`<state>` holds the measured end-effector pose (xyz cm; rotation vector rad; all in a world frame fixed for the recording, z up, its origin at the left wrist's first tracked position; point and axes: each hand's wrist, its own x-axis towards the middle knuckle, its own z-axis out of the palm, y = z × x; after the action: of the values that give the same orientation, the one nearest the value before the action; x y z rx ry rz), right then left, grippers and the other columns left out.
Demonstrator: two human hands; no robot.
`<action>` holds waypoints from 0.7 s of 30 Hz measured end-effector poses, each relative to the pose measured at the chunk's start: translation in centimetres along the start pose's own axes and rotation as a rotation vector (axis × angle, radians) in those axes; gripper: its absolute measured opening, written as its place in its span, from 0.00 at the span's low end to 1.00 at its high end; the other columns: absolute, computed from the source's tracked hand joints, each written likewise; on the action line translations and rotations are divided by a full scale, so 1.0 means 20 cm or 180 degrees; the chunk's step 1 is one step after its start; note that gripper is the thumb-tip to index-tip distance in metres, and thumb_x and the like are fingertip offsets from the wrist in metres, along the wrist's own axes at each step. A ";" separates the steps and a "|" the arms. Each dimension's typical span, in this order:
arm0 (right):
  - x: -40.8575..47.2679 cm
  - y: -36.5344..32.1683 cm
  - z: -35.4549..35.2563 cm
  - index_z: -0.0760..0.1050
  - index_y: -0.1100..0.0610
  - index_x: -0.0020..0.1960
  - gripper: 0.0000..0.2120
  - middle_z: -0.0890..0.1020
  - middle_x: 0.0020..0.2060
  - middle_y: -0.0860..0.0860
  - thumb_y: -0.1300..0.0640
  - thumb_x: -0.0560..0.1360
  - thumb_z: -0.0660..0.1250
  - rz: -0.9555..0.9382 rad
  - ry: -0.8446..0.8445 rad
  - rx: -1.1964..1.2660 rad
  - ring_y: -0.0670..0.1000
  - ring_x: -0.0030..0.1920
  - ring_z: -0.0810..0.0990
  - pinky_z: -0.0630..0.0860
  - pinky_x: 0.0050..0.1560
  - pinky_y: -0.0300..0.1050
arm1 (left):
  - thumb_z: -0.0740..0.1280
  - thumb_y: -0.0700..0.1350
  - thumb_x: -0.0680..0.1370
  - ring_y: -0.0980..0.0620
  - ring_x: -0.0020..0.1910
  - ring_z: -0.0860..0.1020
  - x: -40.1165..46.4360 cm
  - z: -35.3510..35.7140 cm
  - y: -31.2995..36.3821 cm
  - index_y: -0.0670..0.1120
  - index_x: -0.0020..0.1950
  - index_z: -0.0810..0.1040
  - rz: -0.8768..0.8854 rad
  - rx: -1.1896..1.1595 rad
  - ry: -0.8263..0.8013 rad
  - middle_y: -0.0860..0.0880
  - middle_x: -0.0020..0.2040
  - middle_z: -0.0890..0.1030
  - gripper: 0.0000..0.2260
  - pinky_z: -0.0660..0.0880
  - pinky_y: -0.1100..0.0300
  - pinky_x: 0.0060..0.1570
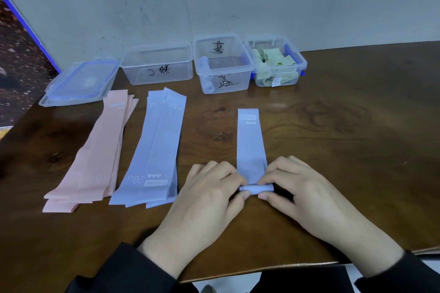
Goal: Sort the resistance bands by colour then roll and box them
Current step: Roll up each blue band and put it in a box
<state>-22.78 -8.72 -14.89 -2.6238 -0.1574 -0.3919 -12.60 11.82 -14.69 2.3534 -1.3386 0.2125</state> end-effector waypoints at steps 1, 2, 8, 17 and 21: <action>0.00 0.00 0.00 0.82 0.46 0.55 0.10 0.75 0.48 0.37 0.44 0.79 0.66 0.0005 0.0006 -0.0016 0.44 0.49 0.74 0.76 0.47 0.42 | 0.60 0.56 0.80 0.58 0.49 0.72 0.00 0.00 0.00 0.54 0.55 0.81 -0.0006 0.0002 -0.0005 0.59 0.50 0.76 0.12 0.69 0.60 0.50; 0.00 0.00 0.00 0.82 0.46 0.55 0.11 0.74 0.48 0.37 0.44 0.79 0.65 -0.0002 0.0010 -0.0035 0.44 0.49 0.74 0.76 0.47 0.42 | 0.62 0.56 0.80 0.58 0.49 0.72 0.00 0.00 0.00 0.54 0.55 0.80 -0.0005 0.0009 -0.0004 0.59 0.50 0.76 0.11 0.69 0.60 0.50; 0.00 0.00 0.00 0.81 0.47 0.57 0.13 0.76 0.50 0.37 0.42 0.78 0.66 0.0025 -0.0016 -0.0013 0.44 0.51 0.75 0.77 0.50 0.43 | 0.63 0.53 0.81 0.58 0.49 0.72 0.00 0.01 0.00 0.54 0.55 0.81 0.0000 0.0043 0.0011 0.58 0.50 0.77 0.09 0.69 0.59 0.49; 0.00 -0.01 0.00 0.82 0.47 0.57 0.12 0.75 0.49 0.37 0.44 0.80 0.65 -0.0016 -0.0014 -0.0042 0.44 0.49 0.74 0.77 0.48 0.45 | 0.62 0.56 0.80 0.58 0.50 0.72 0.00 0.00 -0.01 0.55 0.55 0.80 -0.0080 -0.0049 -0.0070 0.59 0.50 0.76 0.10 0.67 0.60 0.50; 0.00 0.00 0.00 0.80 0.46 0.58 0.13 0.75 0.51 0.37 0.42 0.78 0.66 0.0048 -0.0042 -0.0012 0.44 0.51 0.75 0.77 0.51 0.44 | 0.60 0.55 0.81 0.58 0.50 0.72 0.00 0.01 0.00 0.54 0.55 0.81 -0.0084 -0.0024 -0.0011 0.59 0.50 0.76 0.12 0.66 0.61 0.51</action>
<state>-22.79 -8.67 -14.81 -2.6301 -0.1413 -0.3703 -12.59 11.80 -14.83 2.3649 -1.3069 0.1954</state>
